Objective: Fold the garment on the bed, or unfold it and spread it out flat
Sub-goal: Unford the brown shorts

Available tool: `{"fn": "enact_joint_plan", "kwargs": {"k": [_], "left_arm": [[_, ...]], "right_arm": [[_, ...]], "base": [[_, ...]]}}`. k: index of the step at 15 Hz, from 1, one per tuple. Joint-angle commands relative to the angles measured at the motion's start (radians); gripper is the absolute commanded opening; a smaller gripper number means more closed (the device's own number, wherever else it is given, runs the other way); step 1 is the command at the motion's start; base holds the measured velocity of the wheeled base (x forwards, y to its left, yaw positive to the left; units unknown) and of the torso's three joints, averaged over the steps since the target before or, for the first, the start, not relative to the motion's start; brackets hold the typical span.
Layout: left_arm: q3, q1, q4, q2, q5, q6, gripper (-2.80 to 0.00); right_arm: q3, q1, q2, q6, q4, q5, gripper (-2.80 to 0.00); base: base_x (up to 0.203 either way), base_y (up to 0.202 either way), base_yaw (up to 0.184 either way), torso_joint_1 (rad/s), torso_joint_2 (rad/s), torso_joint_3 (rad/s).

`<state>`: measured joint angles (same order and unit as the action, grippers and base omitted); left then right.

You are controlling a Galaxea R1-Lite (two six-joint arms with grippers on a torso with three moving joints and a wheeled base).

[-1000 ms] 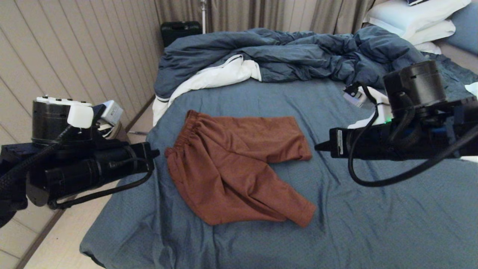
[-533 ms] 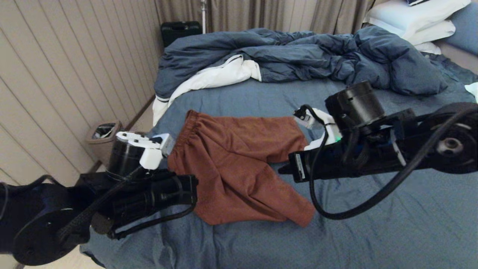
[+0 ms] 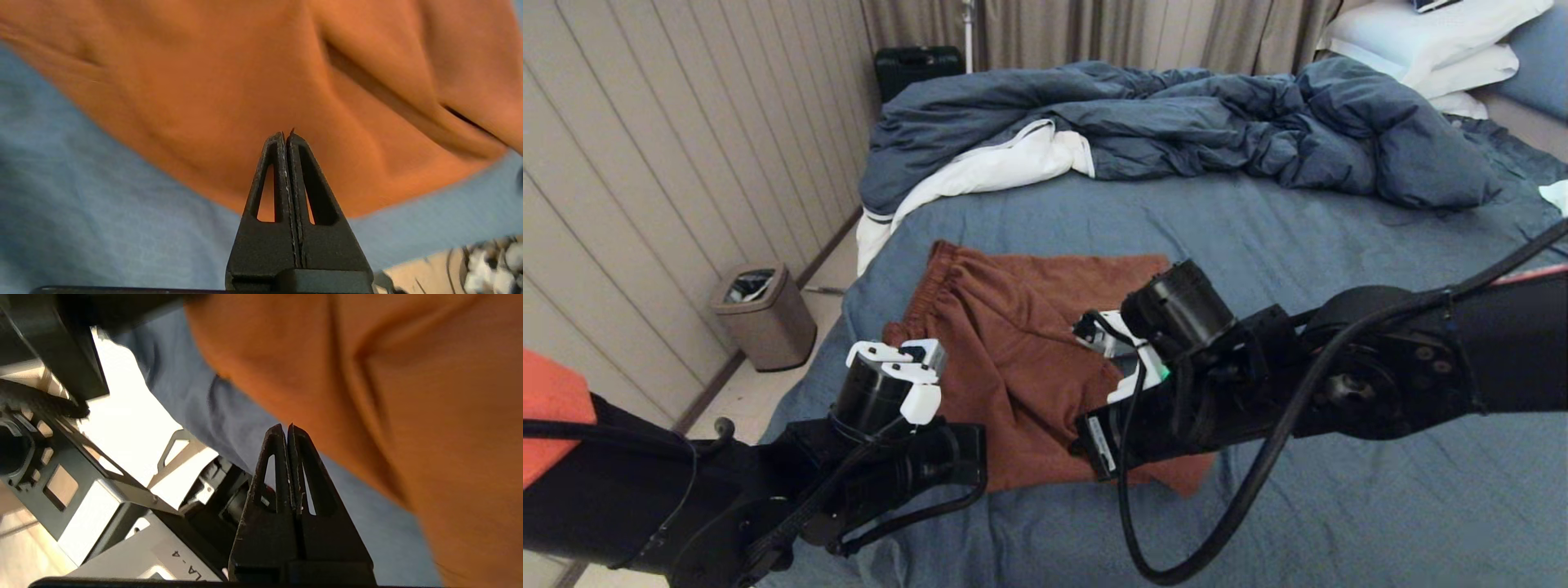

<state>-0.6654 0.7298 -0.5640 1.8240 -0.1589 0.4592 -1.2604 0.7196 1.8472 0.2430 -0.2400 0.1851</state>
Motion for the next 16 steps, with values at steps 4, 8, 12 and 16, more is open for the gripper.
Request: {"fn": "enact_joint_plan", "kwargs": {"k": [4,8,12,16], "left_arm": [[0.023,0.013,-0.011,0.021,-0.025,0.006,-2.80],[0.042,0.023,-0.035,0.021,-0.043,0.005,-2.80],[0.081,0.037,-0.127,0.058,-0.074,-0.002,-2.80],[0.109,0.065,-0.168,0.072,-0.107,-0.002,-2.80]], "right_arm": [[-0.010,0.006,0.117,0.002,0.007,-0.005,-2.80],[-0.013,-0.003,0.226,0.004,0.143,-0.105,-2.80],[-0.023,-0.030,0.211,0.002,0.168,-0.150,-2.80],[-0.022,-0.065,0.160,-0.012,0.168,-0.150,-2.80]], "base": [[0.000,0.000,0.000,0.000,0.00,0.000],[0.000,0.000,0.000,0.000,0.00,0.000],[0.000,0.000,0.000,0.000,0.00,0.000],[0.000,0.000,0.000,0.000,0.00,0.000]]}}
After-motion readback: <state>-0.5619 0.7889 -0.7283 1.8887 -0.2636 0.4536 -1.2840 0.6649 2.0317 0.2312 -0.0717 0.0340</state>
